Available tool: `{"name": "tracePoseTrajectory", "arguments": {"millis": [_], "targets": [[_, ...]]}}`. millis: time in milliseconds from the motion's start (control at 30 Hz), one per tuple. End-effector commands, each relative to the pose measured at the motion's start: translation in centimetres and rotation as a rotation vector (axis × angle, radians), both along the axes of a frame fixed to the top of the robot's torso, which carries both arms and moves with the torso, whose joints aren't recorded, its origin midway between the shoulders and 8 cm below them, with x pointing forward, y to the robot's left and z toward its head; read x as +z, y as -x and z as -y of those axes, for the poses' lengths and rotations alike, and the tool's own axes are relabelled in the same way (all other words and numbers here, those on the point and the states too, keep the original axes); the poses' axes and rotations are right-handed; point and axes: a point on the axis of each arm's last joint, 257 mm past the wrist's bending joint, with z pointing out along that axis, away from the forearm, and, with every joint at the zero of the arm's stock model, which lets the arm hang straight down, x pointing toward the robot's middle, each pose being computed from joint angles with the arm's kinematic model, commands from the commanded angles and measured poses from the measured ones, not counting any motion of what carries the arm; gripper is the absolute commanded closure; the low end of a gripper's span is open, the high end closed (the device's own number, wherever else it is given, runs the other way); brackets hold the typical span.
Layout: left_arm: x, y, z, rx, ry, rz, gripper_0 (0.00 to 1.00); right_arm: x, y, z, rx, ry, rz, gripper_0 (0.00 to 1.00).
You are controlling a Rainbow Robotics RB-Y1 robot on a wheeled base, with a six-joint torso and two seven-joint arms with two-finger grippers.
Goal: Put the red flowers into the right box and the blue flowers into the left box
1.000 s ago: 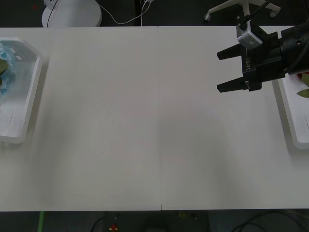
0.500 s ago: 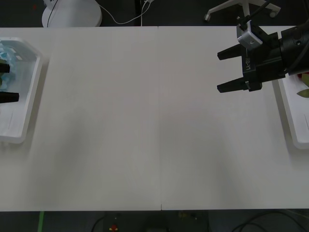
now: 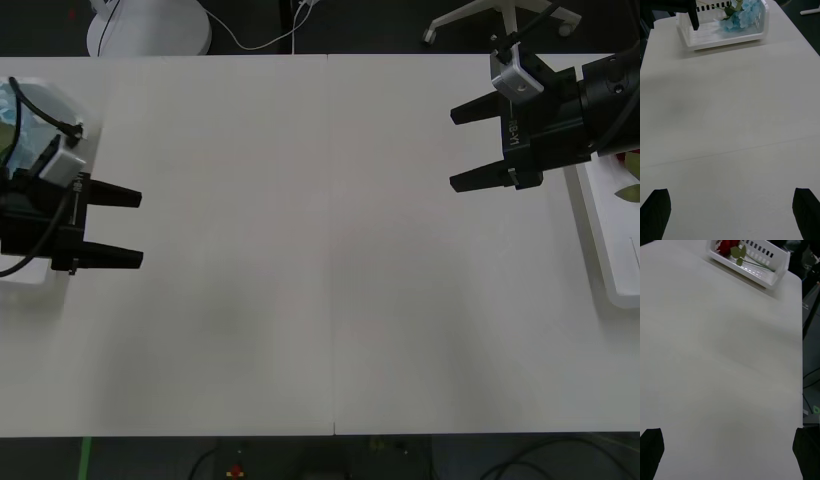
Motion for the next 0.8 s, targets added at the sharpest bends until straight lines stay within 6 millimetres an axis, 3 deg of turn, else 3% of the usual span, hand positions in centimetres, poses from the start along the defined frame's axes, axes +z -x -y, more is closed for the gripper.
{"name": "tracePoseTrajectory", "arguments": {"millis": [33,467,800], "targets": [[2.5,-1.0,2.4,-0.051,-0.029,0.041,0.00,1.0,-0.3,1.0,-0.014,0.002,0.024,0.06],[4.3,-3.5,4.0,-0.082,-0.126,0.172,0.00,1.0,-0.3,1.0,-0.014,0.002,0.024,0.06],[3.9,-4.2,4.1,-0.066,-0.136,0.193,0.00,1.0,-0.3,1.0,-0.014,0.002,0.024,0.06]]}}
